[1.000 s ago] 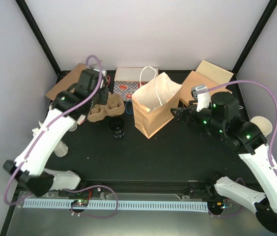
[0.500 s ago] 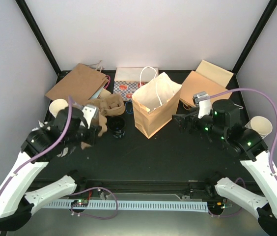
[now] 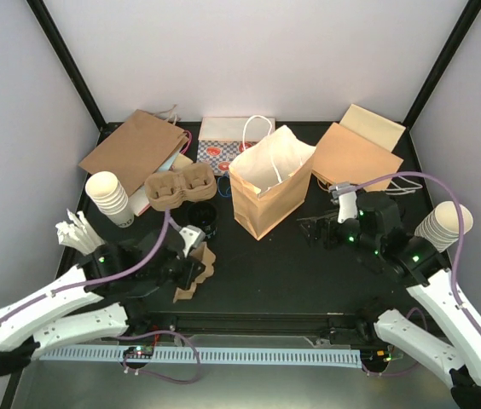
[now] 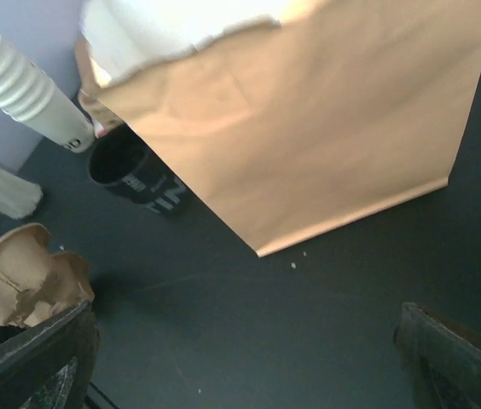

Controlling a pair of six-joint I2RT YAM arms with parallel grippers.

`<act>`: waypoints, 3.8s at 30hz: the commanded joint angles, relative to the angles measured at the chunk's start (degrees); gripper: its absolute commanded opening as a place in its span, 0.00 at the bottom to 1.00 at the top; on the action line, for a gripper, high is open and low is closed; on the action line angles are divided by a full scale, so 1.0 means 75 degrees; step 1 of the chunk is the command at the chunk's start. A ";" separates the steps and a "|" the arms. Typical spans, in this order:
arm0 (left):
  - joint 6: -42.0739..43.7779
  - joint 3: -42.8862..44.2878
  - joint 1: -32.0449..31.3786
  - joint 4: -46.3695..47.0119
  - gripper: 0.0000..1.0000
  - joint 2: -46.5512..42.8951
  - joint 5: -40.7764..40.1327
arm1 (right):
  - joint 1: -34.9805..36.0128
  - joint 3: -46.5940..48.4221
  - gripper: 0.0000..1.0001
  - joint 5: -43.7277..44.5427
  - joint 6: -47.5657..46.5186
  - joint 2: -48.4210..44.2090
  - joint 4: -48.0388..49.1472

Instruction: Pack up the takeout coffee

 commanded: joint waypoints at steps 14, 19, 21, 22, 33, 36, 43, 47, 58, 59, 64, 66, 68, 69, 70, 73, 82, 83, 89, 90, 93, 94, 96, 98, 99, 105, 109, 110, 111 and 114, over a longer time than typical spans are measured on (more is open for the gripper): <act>-0.2142 0.2304 -0.3517 0.1795 0.40 0.5119 -0.3943 | 0.0013 -0.1061 0.98 0.0575 0.0821 -0.0703 0.0200; -0.1755 0.3090 -0.3578 0.1627 0.72 0.5409 -0.3301 | 0.0013 -0.1046 0.98 0.0735 0.0775 -0.0670 -0.0139; -0.1644 0.3089 -0.3577 0.1629 0.73 0.5114 -0.3253 | 0.0013 -0.1019 0.98 0.0671 0.0764 -0.0621 -0.0199; -0.1593 0.3040 -0.3568 0.1629 0.73 0.4909 -0.3270 | 0.0013 -0.1011 0.98 0.0592 0.0746 -0.0578 -0.0219; -0.2996 0.0343 -0.2726 0.1398 0.99 0.2011 -0.3297 | 0.0406 -0.1342 0.96 -0.0171 0.1153 0.0632 -0.0123; -0.2707 -0.0312 -0.1934 0.1529 0.99 0.1238 -0.2906 | 0.1357 -0.1395 0.96 0.0334 0.1612 0.1109 0.0080; -0.1454 -0.0776 -0.0295 0.1163 0.99 0.0140 -0.2584 | 0.3400 -0.1047 0.97 0.1599 0.3260 0.2221 0.0872; -0.0858 -0.1015 0.0701 0.1224 0.99 -0.0218 -0.1881 | 0.4261 -0.0477 0.97 0.2193 0.3879 0.3330 0.0925; -0.0553 -0.1598 0.1164 0.1528 0.99 -0.0928 -0.1405 | 0.5258 0.1272 0.97 0.2537 0.4395 0.5905 0.0646; -0.0528 -0.1598 0.1204 0.1576 0.99 -0.0957 -0.1405 | 0.5324 0.1388 0.97 0.2530 0.4430 0.6074 0.0657; -0.0283 -0.1533 0.1464 0.1738 0.99 -0.0906 -0.1381 | 0.5544 0.1895 0.93 0.2386 0.4472 0.6773 0.0665; -0.0152 -0.1508 0.1587 0.1762 0.99 -0.0850 -0.1326 | 0.5604 0.2056 0.92 0.2416 0.4537 0.7004 0.0571; -0.0059 -0.1494 0.1673 0.1823 0.99 -0.0762 -0.1254 | 0.5624 0.2076 0.90 0.2443 0.4672 0.7122 0.0536; -0.0026 -0.1493 0.1702 0.1869 0.99 -0.0746 -0.1227 | 0.5629 0.2054 0.89 0.2460 0.4774 0.7175 0.0535; 0.0003 -0.1499 0.1721 0.1894 0.99 -0.0724 -0.1219 | 0.5628 0.2016 0.88 0.2444 0.4875 0.7232 0.0544; 0.0038 -0.1494 0.1791 0.1983 0.99 -0.0711 -0.1235 | 0.5636 0.1881 0.87 0.2382 0.5144 0.7360 0.0716; 0.0262 -0.1388 0.1974 0.1992 0.99 -0.0584 -0.1200 | 0.5644 0.1824 0.86 0.2269 0.5322 0.7814 0.1024; 0.0276 -0.1378 0.1983 0.1992 0.99 -0.0591 -0.1189 | 0.5649 0.1833 0.86 0.2270 0.5317 0.7870 0.1031; 0.0290 -0.1383 0.2015 0.1969 0.99 -0.0638 -0.1190 | 0.5645 0.1944 0.83 0.2335 0.5323 0.8160 0.0985; 0.0285 -0.1376 0.2029 0.1968 0.99 -0.0640 -0.1194 | 0.5636 0.1954 0.83 0.2341 0.5326 0.8202 0.0979; 0.0296 -0.1381 0.2054 0.1972 0.99 -0.0618 -0.1194 | 0.5633 0.1979 0.82 0.2358 0.5320 0.8298 0.0951; 0.0301 -0.1379 0.2069 0.1974 0.99 -0.0601 -0.1194 | 0.5632 0.1989 0.81 0.2386 0.5328 0.8323 0.0940; 0.0301 -0.1376 0.2077 0.1994 0.99 -0.0593 -0.1194 | 0.5637 0.2012 0.80 0.2446 0.5310 0.8342 0.0932; 0.0304 -0.1375 0.2084 0.1989 0.99 -0.0577 -0.1192 | 0.5637 0.2074 0.79 0.2565 0.5304 0.8349 0.0869; 0.0312 -0.1375 0.2094 0.1986 0.99 -0.0587 -0.1194 | 0.5638 0.2125 0.79 0.2651 0.5279 0.8369 0.0798; 0.0301 -0.1365 0.2118 0.1961 0.99 -0.0592 -0.1181 | 0.5627 0.2502 0.77 0.3029 0.5179 0.8679 0.0512; 0.0344 -0.1270 0.2107 0.1877 0.99 -0.0596 -0.1168 | 0.5606 0.2528 0.76 0.2945 0.5147 0.8822 0.0617; 0.0357 -0.1251 0.2110 0.1859 0.99 -0.0592 -0.1185 | 0.5603 0.2530 0.75 0.2928 0.5141 0.8834 0.0626; 0.0358 -0.1228 0.2117 0.1843 0.99 -0.0592 -0.1199 | 0.5597 0.2541 0.73 0.2931 0.5121 0.8840 0.0639; 0.0360 -0.1207 0.2112 0.1804 0.99 -0.0605 -0.1247 | 0.5603 0.2515 0.68 0.2965 0.5126 0.8776 0.0637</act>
